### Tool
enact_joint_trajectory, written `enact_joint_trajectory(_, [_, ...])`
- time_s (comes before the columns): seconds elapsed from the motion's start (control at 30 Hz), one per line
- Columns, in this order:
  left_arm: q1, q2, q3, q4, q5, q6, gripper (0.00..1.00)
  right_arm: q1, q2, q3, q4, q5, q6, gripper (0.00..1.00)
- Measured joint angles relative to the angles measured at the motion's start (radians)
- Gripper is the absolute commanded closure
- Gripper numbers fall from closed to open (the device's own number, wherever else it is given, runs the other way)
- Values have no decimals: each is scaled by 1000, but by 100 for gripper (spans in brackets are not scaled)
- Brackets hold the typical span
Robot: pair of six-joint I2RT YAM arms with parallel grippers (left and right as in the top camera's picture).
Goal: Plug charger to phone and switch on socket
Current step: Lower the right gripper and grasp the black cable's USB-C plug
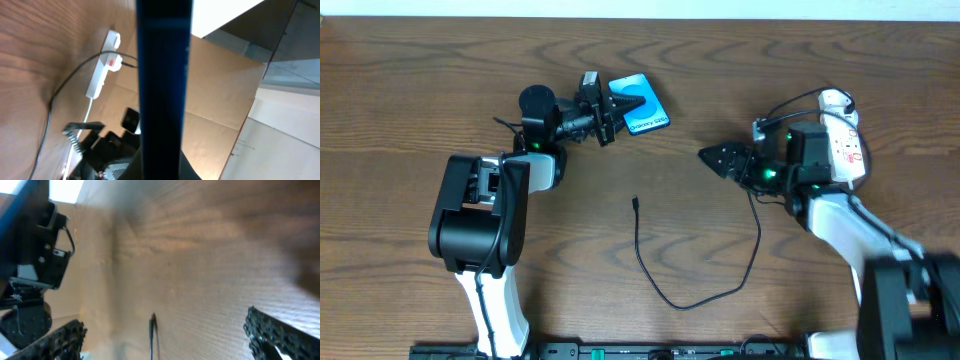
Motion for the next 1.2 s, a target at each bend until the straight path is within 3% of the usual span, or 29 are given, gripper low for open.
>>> enact_joint_trajectory(0.17, [16,0,40,-28,62,-44,93,42,-183,4,-171,167,-143,1])
enact_joint_trajectory(0.4, [53,0,157,-77,179,-55,93,213,-258,4,-226,342,-263,1])
enact_joint_trajectory(0.6, [63,0,174,-79,278,-41,92,317,-258,4,-227,383,-299,1])
enact_joint_trajectory(0.87, [62,0,174,-79,309,-34,93,330,-258,4,-206,396,-278,1])
enact_joint_trajectory(0.97, [62,0,174,-78,309,-34,93,342,-258,4,-188,399,-283,13])
enact_joint_trajectory(1.2, [62,0,174,-79,302,-17,93,499,-248,5,-147,507,-338,18])
